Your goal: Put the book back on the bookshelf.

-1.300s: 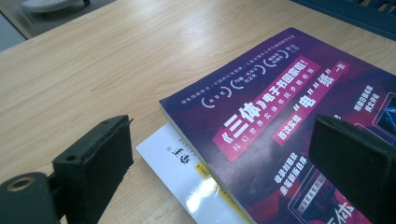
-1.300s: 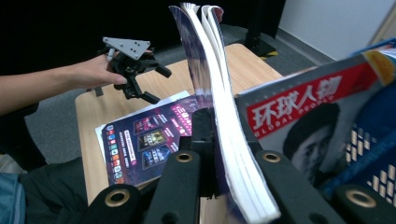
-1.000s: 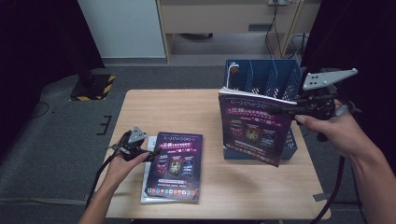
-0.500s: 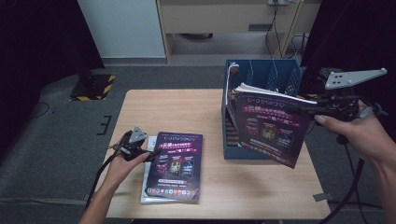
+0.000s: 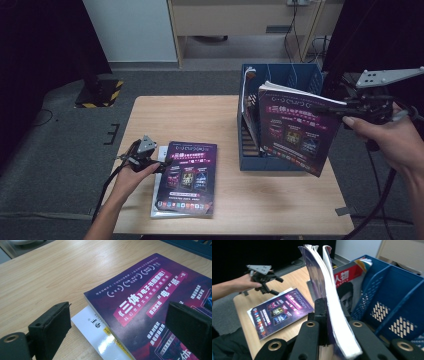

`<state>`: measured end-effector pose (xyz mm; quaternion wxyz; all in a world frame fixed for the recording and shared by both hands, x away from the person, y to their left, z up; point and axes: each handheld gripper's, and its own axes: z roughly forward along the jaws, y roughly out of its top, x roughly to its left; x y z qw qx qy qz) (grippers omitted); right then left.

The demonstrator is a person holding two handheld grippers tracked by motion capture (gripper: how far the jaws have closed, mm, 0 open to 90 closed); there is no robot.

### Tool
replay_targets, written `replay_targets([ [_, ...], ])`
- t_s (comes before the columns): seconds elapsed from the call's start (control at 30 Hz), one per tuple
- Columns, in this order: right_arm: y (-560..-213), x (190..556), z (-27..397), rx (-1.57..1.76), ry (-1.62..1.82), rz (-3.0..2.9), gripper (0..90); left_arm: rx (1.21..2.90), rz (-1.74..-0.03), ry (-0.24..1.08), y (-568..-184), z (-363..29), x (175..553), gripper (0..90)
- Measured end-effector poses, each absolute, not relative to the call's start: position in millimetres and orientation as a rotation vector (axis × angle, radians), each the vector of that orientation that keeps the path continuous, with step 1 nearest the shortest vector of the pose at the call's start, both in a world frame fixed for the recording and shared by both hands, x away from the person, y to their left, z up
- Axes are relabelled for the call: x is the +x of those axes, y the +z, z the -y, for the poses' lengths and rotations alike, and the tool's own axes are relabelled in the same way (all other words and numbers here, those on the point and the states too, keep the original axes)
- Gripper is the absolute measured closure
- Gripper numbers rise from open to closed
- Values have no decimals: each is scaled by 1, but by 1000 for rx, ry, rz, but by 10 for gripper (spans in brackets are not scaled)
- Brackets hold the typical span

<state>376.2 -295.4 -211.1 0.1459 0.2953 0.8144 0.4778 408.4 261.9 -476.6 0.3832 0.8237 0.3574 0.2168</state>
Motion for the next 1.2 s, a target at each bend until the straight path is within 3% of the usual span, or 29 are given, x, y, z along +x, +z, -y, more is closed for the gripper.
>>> replay_targets([
  [1.2, -214, 403, 280, 1085, 1259, -2183, 844, 2098, -897, 556, -473, -263, 410, 59],
])
